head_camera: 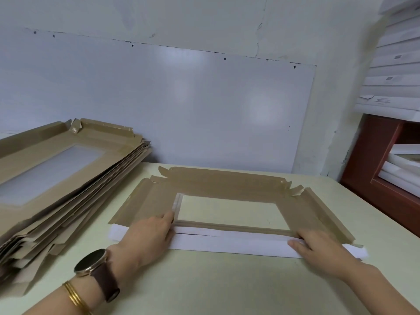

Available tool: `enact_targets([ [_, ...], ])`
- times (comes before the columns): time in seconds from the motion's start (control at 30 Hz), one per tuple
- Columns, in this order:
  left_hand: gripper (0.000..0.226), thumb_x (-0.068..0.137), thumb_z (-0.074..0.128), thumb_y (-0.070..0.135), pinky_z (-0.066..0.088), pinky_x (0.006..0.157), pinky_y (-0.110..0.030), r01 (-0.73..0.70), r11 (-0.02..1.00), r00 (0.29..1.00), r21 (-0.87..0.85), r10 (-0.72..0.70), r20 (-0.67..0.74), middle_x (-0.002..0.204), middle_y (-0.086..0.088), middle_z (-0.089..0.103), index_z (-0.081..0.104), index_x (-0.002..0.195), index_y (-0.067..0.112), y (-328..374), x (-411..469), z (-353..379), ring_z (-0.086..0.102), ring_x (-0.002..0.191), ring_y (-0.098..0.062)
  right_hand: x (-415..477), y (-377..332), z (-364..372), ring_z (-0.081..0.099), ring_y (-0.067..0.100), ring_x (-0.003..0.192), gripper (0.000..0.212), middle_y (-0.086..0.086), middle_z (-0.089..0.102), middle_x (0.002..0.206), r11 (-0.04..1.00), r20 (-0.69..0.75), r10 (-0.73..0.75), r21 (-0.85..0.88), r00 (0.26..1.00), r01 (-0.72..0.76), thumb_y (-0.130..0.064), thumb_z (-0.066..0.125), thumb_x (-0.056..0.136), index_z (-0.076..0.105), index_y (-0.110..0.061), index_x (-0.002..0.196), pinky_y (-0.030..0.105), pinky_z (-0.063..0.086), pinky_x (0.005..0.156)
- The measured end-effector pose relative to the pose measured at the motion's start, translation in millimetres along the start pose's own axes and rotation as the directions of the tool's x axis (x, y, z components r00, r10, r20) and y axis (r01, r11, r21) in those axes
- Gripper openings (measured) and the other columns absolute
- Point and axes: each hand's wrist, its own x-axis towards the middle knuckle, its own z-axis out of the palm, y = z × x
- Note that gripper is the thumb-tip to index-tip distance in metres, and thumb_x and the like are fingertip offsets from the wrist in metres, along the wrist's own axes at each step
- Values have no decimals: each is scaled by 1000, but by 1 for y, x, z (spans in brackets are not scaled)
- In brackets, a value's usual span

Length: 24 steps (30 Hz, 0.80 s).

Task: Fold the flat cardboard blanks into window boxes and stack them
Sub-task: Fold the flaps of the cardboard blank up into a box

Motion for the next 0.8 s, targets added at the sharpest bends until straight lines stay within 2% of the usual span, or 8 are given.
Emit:
enact_targets([
  [0.13,27,92,37,18,35,79,-29,-92,991,990,93,101,-94,115,5,48,44,117,23,2,-1,9,48,104,-20,2,-1,14,42,7,87,28,-11,38,89,997,-33,28,-70,999,-30,-44,36,100,37,-27,78,27,38,74],
  [0.23,48,79,29,10,45,87,-25,-300,953,924,29,298,-239,122,2,58,57,117,19,12,-6,13,58,107,-18,0,-6,25,37,13,103,19,-10,35,100,976,-98,52,-204,994,-71,-46,31,100,37,-29,93,31,37,88],
  [0.3,57,90,21,15,25,114,-24,-392,918,911,-62,378,-164,149,0,40,44,141,17,25,-8,20,39,136,-14,0,-17,32,34,15,111,17,-9,35,112,955,-171,27,-288,985,-76,-42,29,101,39,-32,110,30,33,87],
  [0.4,54,104,20,37,-14,116,-24,-364,919,928,-152,372,21,161,10,1,7,155,25,47,-1,36,-5,147,-7,2,-48,45,26,19,133,39,-4,30,144,971,-215,-57,-239,975,4,-31,29,102,30,-30,141,33,30,99],
  [0.47,60,102,15,50,-15,117,-30,-312,938,938,-153,330,110,161,13,-7,0,155,26,60,5,40,-15,146,-5,2,-77,55,6,20,147,49,-3,12,160,981,-170,-125,-170,978,96,-37,24,104,18,-27,151,35,19,114],
  [0.57,60,102,11,50,-12,118,-35,-264,953,937,-148,290,196,160,14,-12,-7,154,26,70,9,42,-17,146,-8,2,-122,71,-14,15,149,59,-6,-3,163,948,-101,-306,-122,947,294,-50,19,103,10,-25,156,31,-3,119],
  [0.67,56,104,12,40,-9,119,-39,-265,959,936,-100,281,212,160,13,-13,-11,153,27,71,11,44,-14,148,-13,5,-143,78,-14,9,148,60,-6,-1,163,914,-40,-397,-107,917,392,-47,16,104,5,-19,156,25,-13,117],
  [0.8,60,102,10,50,-10,119,-35,-218,971,941,-103,237,241,161,10,-12,-9,153,26,69,16,44,-15,147,-10,13,-133,75,-10,3,147,67,-7,-4,163,951,83,-305,-25,949,308,-53,18,102,1,-18,156,22,-9,118],
])
